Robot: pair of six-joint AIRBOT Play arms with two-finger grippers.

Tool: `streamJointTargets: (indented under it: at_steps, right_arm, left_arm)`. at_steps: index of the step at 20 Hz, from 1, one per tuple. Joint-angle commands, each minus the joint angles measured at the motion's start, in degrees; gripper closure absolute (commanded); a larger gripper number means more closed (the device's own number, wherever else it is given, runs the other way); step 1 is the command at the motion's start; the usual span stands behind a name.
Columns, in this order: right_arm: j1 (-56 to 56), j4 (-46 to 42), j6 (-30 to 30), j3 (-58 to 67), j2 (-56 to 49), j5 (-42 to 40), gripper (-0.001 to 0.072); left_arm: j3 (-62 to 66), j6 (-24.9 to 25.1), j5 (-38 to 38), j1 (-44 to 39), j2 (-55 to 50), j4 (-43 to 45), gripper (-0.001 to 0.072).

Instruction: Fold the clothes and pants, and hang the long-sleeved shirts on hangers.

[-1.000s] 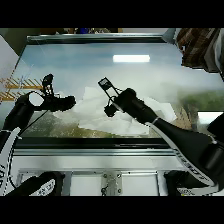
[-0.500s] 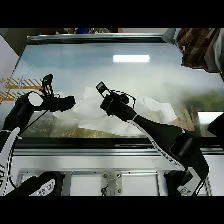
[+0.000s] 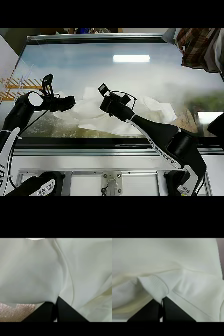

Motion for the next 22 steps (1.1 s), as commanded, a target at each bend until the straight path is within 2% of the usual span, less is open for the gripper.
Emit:
streamJointTargets:
  at_steps: [1,4,6,8,9,14,15,16,17,20,22]
  right_arm:
    - [-0.02,0.04,-0.04,0.2,2.62,0.0,0.0679]
    - [-0.07,5.44,-0.98,0.17,10.84,5.11,0.0681]
    - [-0.22,17.22,-5.42,-0.15,17.77,10.03,0.0681]
    - [-0.22,26.32,-5.57,-1.55,23.8,12.72,0.068]
    - [-0.22,28.11,-4.09,-2.25,26.18,12.9,0.068]
    - [-1.09,21.66,3.3,-2.89,30.25,9.31,0.0678]
    - [-1.7,21.97,4.13,-2.89,29.97,8.33,0.0678]
    - [-2.23,21.94,4.7,-2.89,29.62,7.54,0.0678]
    - [-2.56,21.9,5.66,-2.89,29.35,7.15,0.0678]
    - [-3.63,21.92,7.96,-2.89,28.92,4.81,0.0678]
    - [-3.72,21.94,9.27,-2.89,28.92,3.39,0.0678]
  left_arm:
    - [0.04,-0.04,0.13,0.11,0.02,0.09,0.0691]
    - [1.84,-0.02,-0.72,0.07,0.04,0.07,0.0691]
    - [4.59,-0.04,-1.25,-0.85,0.02,-0.04,0.0691]
    - [7.54,0.0,-1.18,-3.04,-0.13,0.11,0.0691]
    - [9.18,0.24,-0.83,-4.48,-0.85,0.15,0.0691]
    - [19.32,0.81,-0.85,-7.32,-11.54,0.11,0.069]
    - [21.79,0.81,-1.88,-7.32,-14.01,0.13,0.0514]
    - [24.04,0.81,-3.67,-6.86,-15.76,0.09,0.0158]
    - [26.38,0.76,-6.19,-5.95,-16.87,-0.31,0.0018]
    - [27.45,0.81,-10.14,-3.21,-14.08,-4.87,0.0024]
    - [21.86,0.9,-11.17,-3.8,-8.28,-5.86,0.0023]
